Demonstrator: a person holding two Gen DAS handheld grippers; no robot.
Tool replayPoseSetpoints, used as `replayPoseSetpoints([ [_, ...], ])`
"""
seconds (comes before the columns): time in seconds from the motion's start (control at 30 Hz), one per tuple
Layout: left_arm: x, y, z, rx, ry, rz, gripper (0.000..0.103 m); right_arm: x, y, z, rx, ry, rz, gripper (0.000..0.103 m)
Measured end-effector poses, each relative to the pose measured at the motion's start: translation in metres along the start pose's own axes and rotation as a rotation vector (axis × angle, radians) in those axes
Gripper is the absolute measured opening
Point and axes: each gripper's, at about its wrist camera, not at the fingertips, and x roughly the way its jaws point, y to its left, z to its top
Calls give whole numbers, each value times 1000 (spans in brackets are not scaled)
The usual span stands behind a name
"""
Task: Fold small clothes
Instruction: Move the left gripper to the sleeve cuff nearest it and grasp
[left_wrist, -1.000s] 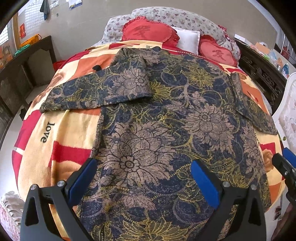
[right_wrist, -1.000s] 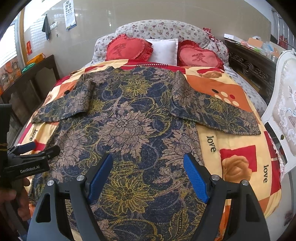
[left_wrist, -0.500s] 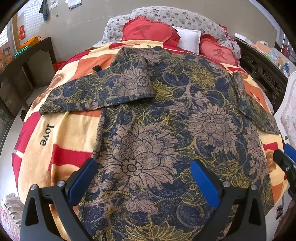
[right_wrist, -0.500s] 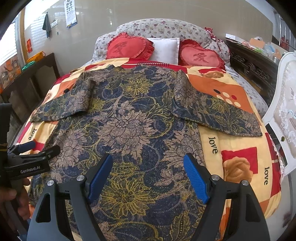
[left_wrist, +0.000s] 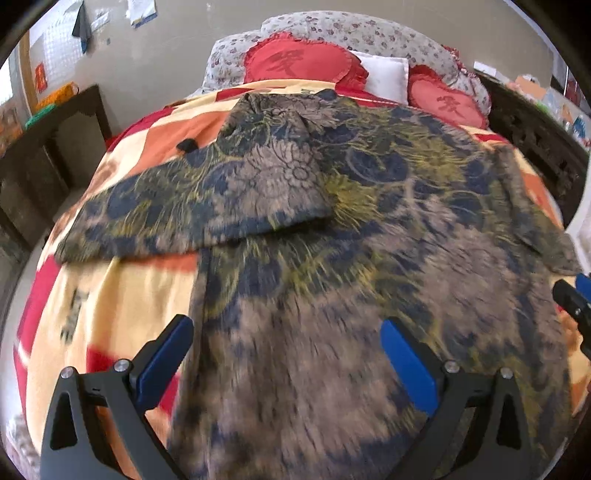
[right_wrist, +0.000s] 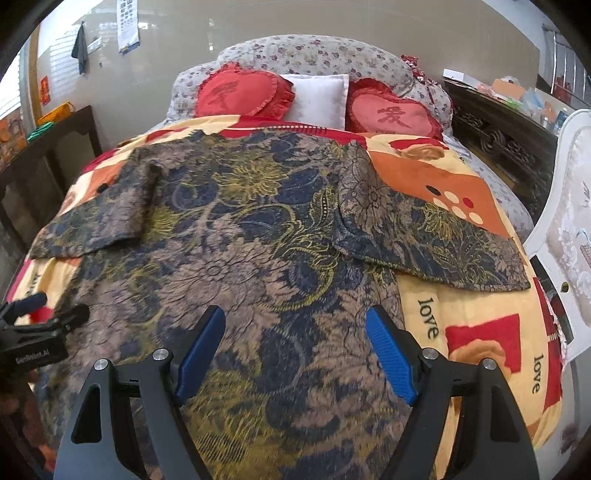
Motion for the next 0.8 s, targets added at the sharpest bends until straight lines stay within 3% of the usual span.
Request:
replayPoseSetpoints([
  [0.2,49,-5,5,49,31,19,103,67,6,12,20,63,18,97],
  [0.3,51,3,-1,1,7,-14,103,96,11,6,-4,94,3,97],
  [0.43,56,7,-2,-15,15,-30,103,100,11,2,-1,67,21,103],
  [0.8,55,7,0,-23,12,-41,103,105,12,2,7,59,26,103],
])
